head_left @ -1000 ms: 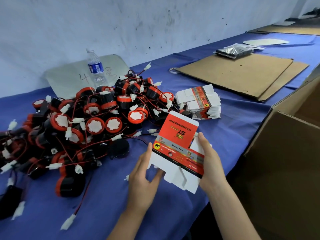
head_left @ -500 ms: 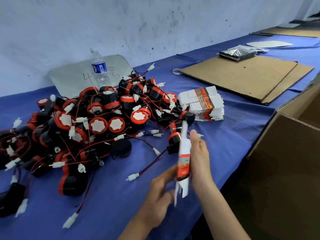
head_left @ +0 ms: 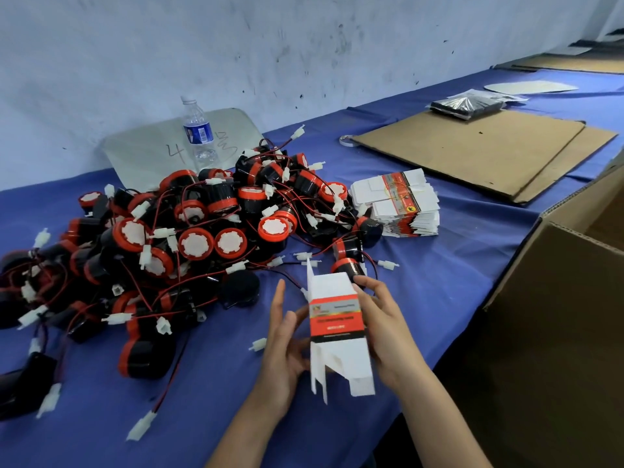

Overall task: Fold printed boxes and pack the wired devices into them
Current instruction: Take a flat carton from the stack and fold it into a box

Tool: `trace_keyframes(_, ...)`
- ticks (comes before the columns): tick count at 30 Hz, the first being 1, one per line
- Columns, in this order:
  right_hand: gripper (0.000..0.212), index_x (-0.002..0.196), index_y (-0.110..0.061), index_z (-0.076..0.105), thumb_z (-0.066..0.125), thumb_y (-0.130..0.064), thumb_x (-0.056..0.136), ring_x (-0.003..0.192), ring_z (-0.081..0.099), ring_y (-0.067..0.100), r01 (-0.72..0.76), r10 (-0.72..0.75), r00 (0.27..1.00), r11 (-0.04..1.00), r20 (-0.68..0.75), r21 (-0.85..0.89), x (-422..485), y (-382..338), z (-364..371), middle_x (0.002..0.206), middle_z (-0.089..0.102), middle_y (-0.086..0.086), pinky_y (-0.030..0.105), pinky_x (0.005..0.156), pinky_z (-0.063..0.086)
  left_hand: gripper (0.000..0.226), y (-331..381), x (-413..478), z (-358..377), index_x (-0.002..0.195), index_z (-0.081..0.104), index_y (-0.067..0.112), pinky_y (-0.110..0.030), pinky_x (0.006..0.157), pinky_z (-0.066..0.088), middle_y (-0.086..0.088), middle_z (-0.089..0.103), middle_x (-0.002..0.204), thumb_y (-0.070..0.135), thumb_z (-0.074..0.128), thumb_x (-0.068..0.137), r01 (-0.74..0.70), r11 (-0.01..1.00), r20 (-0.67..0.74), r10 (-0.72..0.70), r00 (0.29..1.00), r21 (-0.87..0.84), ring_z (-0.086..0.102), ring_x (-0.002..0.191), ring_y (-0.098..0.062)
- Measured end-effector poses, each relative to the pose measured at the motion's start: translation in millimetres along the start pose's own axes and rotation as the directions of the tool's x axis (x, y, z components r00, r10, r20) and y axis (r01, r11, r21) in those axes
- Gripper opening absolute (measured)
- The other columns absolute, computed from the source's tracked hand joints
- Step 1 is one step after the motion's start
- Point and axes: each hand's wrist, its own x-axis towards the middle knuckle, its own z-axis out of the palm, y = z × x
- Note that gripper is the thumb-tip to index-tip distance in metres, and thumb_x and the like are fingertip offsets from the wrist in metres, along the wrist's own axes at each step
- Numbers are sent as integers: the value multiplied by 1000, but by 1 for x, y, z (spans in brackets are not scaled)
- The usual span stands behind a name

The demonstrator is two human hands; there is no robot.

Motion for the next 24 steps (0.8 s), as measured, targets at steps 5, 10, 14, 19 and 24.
trace_keyframes(5,17,111,-29,61,55,-34,96,84,67,7,55,-55,998,992,0,-110,-3,7,3,108,68,1,26,66,53,56,-2,3,-5,139,33,45,-23,73,55,11,69,118,40,48,86,4,998,-17,-5,1000,-61,68,104,-11)
trace_keyframes(10,30,105,-31,67,50,-8,96,98,63,13,161,-158,987,973,33,-165,-4,15,0,112,66,1,29,73,55,51,5,0,-7,136,50,31,-30,57,56,2,72,111,33,45,85,59,990,-89,-71,993,-125,71,90,-16)
trace_keyframes(14,75,133,-28,47,37,17,73,129,46,7,396,-329,903,887,276,-238,-13,23,-10,140,48,-8,18,86,50,41,6,-2,-4,111,73,26,-31,69,57,-5,72,110,36,41,87,131,987,-22,-134,991,-94,69,101,-20)
trace_keyframes(19,113,143,-61,5,79,-22,67,144,26,18,496,-330,848,770,416,-400,-23,41,-9,155,18,-23,47,109,39,50,1,-6,5,134,56,11,-39,95,50,-15,59,132,38,30,100,209,976,106,-202,974,-66,56,123,-31)
trace_keyframes(24,87,133,-49,40,80,-13,64,129,47,22,625,-598,775,678,203,-387,-10,36,0,140,42,-13,34,95,49,56,-3,-5,7,141,45,11,-49,103,44,-14,57,135,46,47,97,165,985,142,-171,975,59,54,125,-30)
